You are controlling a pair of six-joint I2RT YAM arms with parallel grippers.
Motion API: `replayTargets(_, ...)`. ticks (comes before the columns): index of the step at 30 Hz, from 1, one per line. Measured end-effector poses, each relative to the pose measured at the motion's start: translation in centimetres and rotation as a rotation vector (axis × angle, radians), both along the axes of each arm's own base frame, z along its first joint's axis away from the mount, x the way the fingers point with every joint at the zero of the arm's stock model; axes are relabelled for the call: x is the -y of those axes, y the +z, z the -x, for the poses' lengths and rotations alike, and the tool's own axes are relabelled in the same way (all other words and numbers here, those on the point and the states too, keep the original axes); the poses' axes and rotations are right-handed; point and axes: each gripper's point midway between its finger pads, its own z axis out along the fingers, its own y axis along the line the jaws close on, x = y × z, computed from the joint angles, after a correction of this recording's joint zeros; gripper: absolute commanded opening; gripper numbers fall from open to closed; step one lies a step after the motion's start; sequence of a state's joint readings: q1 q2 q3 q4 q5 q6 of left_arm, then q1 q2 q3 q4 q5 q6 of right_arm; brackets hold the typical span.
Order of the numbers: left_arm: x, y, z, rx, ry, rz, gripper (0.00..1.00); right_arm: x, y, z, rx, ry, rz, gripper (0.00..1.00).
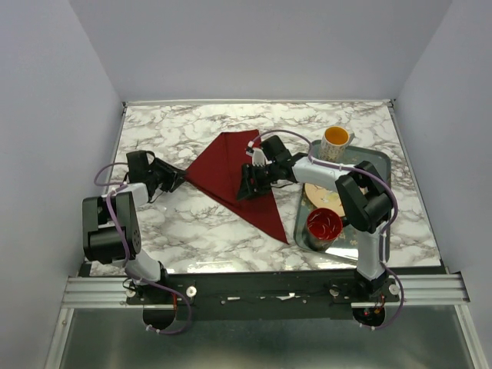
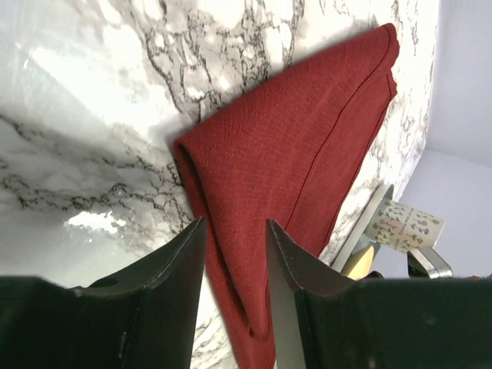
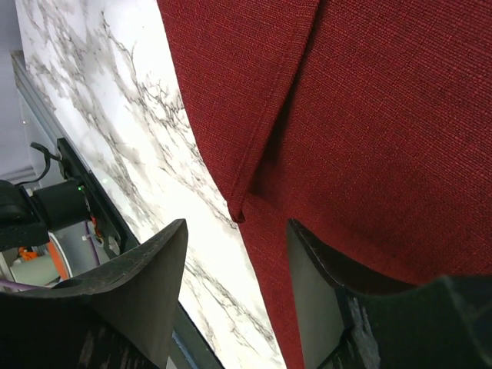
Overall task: Fold the napkin, place the utensils inside, and roll it up
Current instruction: Fold the napkin
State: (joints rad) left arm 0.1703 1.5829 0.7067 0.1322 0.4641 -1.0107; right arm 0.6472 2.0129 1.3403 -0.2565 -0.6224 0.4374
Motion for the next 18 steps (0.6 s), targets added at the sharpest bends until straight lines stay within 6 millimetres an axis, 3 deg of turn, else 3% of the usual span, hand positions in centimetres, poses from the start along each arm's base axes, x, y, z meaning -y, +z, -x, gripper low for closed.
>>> replayTargets(6,-0.3,-0.4,-0.9,-0.008,0.003,-0.007,0.48,-0.1,0.0,0.0,-0.006,-0.004,0.000,0.62)
replayTargets(18,-0.3,-1.2,-1.2,-0.025,-0.002,-0.010,0.43,-0.3,0.3,-0.1,0.001,-0.001,-0.006,0.63)
